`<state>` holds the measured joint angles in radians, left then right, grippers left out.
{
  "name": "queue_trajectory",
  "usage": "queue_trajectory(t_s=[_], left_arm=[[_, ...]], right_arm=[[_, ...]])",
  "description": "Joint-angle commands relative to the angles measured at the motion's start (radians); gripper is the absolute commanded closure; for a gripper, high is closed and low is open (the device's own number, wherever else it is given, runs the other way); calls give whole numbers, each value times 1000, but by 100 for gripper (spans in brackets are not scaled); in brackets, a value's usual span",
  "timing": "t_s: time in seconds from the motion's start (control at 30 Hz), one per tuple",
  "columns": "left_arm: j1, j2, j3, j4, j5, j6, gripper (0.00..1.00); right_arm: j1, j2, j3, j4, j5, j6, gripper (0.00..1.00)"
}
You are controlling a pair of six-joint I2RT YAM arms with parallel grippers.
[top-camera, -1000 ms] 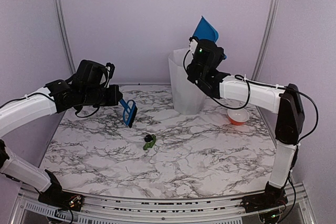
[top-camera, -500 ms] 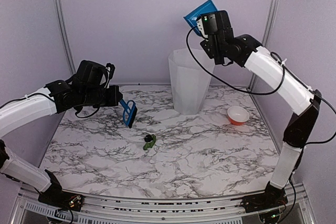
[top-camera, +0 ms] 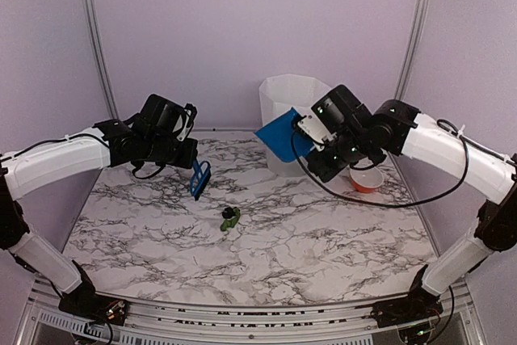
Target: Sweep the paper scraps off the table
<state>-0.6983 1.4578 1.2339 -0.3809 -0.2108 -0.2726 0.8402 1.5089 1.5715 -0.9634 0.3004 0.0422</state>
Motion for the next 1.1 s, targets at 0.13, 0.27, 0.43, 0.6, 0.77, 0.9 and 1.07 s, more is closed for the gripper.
queue_trajectory(t_s=[0.13, 0.27, 0.43, 0.6, 0.77, 0.9, 1.07], left_arm=[[-4, 167, 128, -69, -20, 130, 100], [-33, 206, 134, -77, -27, 96, 100], [-49, 231, 103, -64, -36, 36, 100], [-67, 246, 80, -36, -38, 22, 100], [-75, 267, 68, -11, -23, 14, 100], [-83, 283, 65, 19, 8, 15, 100], [-110, 294, 61, 53, 68, -5, 100]], right_arm=[[89, -74, -367, 16, -291, 199, 100], [118, -59, -464, 60, -367, 216, 100], [184, 40, -478, 60, -382, 207, 100], [217, 123, -453, 57, -382, 188, 100], [224, 177, -427, 62, -391, 175, 100], [224, 219, -391, 60, -386, 162, 100], [224, 264, -358, 65, -377, 150, 100]])
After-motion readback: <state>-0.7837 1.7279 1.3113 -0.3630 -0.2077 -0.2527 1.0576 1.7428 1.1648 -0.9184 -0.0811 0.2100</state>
